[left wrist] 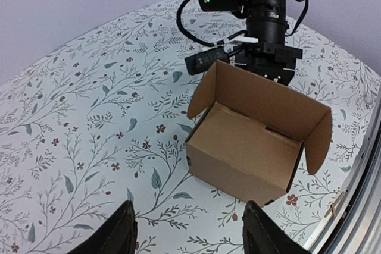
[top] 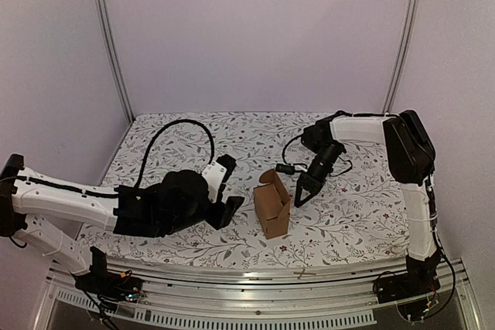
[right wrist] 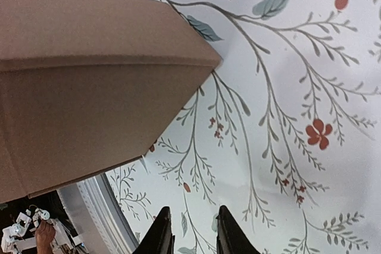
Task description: Fold the paper box
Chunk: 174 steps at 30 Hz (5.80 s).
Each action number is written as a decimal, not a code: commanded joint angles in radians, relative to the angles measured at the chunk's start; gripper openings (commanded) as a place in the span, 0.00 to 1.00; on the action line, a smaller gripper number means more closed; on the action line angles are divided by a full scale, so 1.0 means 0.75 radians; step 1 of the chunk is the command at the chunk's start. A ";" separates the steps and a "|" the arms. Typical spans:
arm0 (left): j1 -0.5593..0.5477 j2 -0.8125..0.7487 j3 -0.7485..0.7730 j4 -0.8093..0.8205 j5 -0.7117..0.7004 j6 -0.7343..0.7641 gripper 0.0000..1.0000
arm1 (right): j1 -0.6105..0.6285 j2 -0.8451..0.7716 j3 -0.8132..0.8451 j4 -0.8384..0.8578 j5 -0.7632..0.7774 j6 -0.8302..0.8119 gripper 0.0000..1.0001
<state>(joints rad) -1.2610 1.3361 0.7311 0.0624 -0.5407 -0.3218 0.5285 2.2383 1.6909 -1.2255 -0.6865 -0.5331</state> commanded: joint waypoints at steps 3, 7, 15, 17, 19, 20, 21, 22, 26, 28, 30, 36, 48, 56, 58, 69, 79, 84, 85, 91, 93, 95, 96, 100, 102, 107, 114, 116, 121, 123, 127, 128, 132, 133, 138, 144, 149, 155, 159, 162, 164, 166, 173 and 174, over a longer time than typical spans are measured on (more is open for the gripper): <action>0.362 0.034 0.253 -0.312 0.619 0.395 0.63 | -0.056 -0.309 -0.188 0.075 0.157 -0.071 0.38; 0.523 0.203 0.445 -0.396 0.941 0.532 0.59 | -0.053 -0.607 -0.435 0.242 0.153 -0.141 0.52; 0.560 0.480 0.622 -0.331 1.130 0.686 0.51 | 0.136 -0.983 -0.683 0.562 0.324 -0.058 0.61; 0.560 0.519 0.654 -0.340 1.164 0.692 0.48 | 0.182 -0.992 -0.689 0.597 0.346 -0.009 0.61; 0.557 0.533 0.657 -0.310 1.160 0.686 0.47 | 0.219 -0.984 -0.688 0.615 0.373 0.013 0.61; 0.556 0.539 0.657 -0.294 1.132 0.672 0.47 | 0.234 -0.971 -0.687 0.625 0.386 0.019 0.61; 0.556 0.543 0.656 -0.281 1.117 0.666 0.46 | 0.248 -0.963 -0.681 0.633 0.398 0.034 0.61; 0.556 0.547 0.651 -0.265 1.107 0.665 0.46 | 0.261 -0.951 -0.675 0.640 0.407 0.047 0.61; 0.556 0.579 0.649 -0.220 1.129 0.665 0.43 | 0.319 -0.909 -0.657 0.644 0.400 0.060 0.61; 0.556 0.597 0.649 -0.202 1.153 0.668 0.39 | 0.343 -0.899 -0.654 0.646 0.390 0.054 0.61; 0.556 0.606 0.632 -0.154 1.166 0.664 0.36 | 0.357 -0.898 -0.660 0.658 0.380 0.052 0.61; 0.556 0.592 0.578 -0.032 1.165 0.619 0.18 | 0.368 -0.894 -0.664 0.687 0.398 0.071 0.61; 0.541 0.452 0.378 0.097 1.070 0.489 0.07 | 0.373 -0.848 -0.624 0.725 0.541 0.127 0.56; 0.493 0.397 0.311 0.111 0.883 0.367 0.05 | 0.372 -0.852 -0.618 0.725 0.516 0.107 0.56; 0.484 0.399 0.311 0.106 0.856 0.356 0.05 | 0.372 -0.853 -0.622 0.724 0.491 0.089 0.56; 0.455 0.427 0.354 0.040 0.803 0.340 0.03 | 0.386 -0.863 -0.603 0.684 0.402 0.060 0.60; 0.424 0.433 0.367 0.014 0.767 0.315 0.03 | 0.387 -0.850 -0.595 0.692 0.447 0.095 0.52; 0.413 0.441 0.370 0.011 0.749 0.314 0.02 | 0.386 -0.861 -0.617 0.680 0.425 0.062 0.52; 0.412 0.443 0.372 0.009 0.746 0.317 0.03 | 0.387 -0.868 -0.621 0.670 0.411 0.055 0.53; 0.411 0.460 0.394 -0.013 0.738 0.316 0.02 | 0.386 -0.894 -0.610 0.649 0.479 0.018 0.49; 0.409 0.472 0.409 -0.025 0.739 0.309 0.02 | 0.387 -0.883 -0.603 0.649 0.475 0.039 0.48; 0.403 0.479 0.415 -0.028 0.739 0.305 0.02 | 0.386 -0.871 -0.592 0.650 0.465 0.058 0.47; 0.401 0.481 0.418 -0.029 0.739 0.301 0.01 | 0.387 -0.865 -0.586 0.650 0.462 0.067 0.46; 0.390 0.484 0.427 -0.039 0.732 0.296 0.01 | 0.387 -0.844 -0.564 0.648 0.461 0.113 0.45; 0.386 0.487 0.447 -0.061 0.725 0.283 0.01 | 0.387 -0.838 -0.553 0.646 0.467 0.139 0.44; 0.364 0.489 0.471 -0.130 0.725 0.269 0.00 | 0.386 -0.840 -0.549 0.642 0.481 0.166 0.44; 0.329 0.507 0.475 -0.136 0.654 0.222 0.00 | 0.386 -0.849 -0.585 0.649 0.482 0.150 0.44; 0.319 0.515 0.480 -0.135 0.650 0.201 0.00 | 0.387 -0.855 -0.594 0.650 0.482 0.148 0.44; 0.285 0.535 0.484 -0.139 0.617 0.200 0.00 | 0.387 -0.872 -0.615 0.658 0.479 0.142 0.44; 0.279 0.539 0.484 -0.145 0.601 0.202 0.00 | 0.388 -0.879 -0.620 0.657 0.476 0.142 0.44; 0.276 0.533 0.469 -0.149 0.577 0.206 0.00 | 0.388 -0.888 -0.628 0.660 0.470 0.144 0.44; 0.276 0.531 0.465 -0.149 0.569 0.208 0.00 | 0.389 -0.888 -0.628 0.660 0.466 0.147 0.44; 0.276 0.517 0.450 -0.149 0.544 0.225 0.00 | 0.391 -0.893 -0.627 0.661 0.461 0.152 0.44; 0.276 0.516 0.447 -0.149 0.537 0.230 0.00 | 0.394 -0.894 -0.629 0.660 0.464 0.152 0.43; 0.276 0.526 0.435 -0.142 0.536 0.233 0.00 | 0.417 -0.892 -0.645 0.664 0.490 0.136 0.43; 0.276 0.514 0.393 -0.108 0.532 0.220 0.00 | 0.445 -0.904 -0.663 0.675 0.534 0.116 0.43; 0.276 0.476 0.325 -0.008 0.527 0.234 0.00 | 0.467 -0.908 -0.673 0.684 0.573 0.104 0.42; 0.277 0.485 0.299 0.007 0.509 0.250 0.00 | 0.500 -0.897 -0.671 0.694 0.618 0.097 0.41; 0.278 0.465 0.306 0.018 0.506 0.254 0.00 | 0.500 -0.899 -0.645 0.694 0.635 0.122 0.40; 0.280 0.451 0.329 0.011 0.506 0.270 0.00 | 0.498 -0.900 -0.631 0.695 0.622 0.143 0.39; 0.286 0.453 0.347 -0.006 0.516 0.275 0.00 | 0.497 -0.895 -0.629 0.695 0.624 0.152 0.38; 0.290 0.456 0.354 -0.016 0.523 0.277 0.00 | 0.497 -0.883 -0.629 0.693 0.627 0.156 0.37; 0.295 0.443 0.351 -0.018 0.531 0.257 0.00 | 0.498 -0.873 -0.616 0.693 0.627 0.177 0.38; 0.295 0.435 0.352 -0.021 0.521 0.254 0.00 | 0.498 -0.875 -0.618 0.694 0.627 0.177 0.38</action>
<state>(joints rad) -1.0340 1.6943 0.9791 0.0731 -0.1616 -0.1284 0.8967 1.5730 1.2041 -0.7094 -0.2199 -0.4206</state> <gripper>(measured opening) 0.008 0.374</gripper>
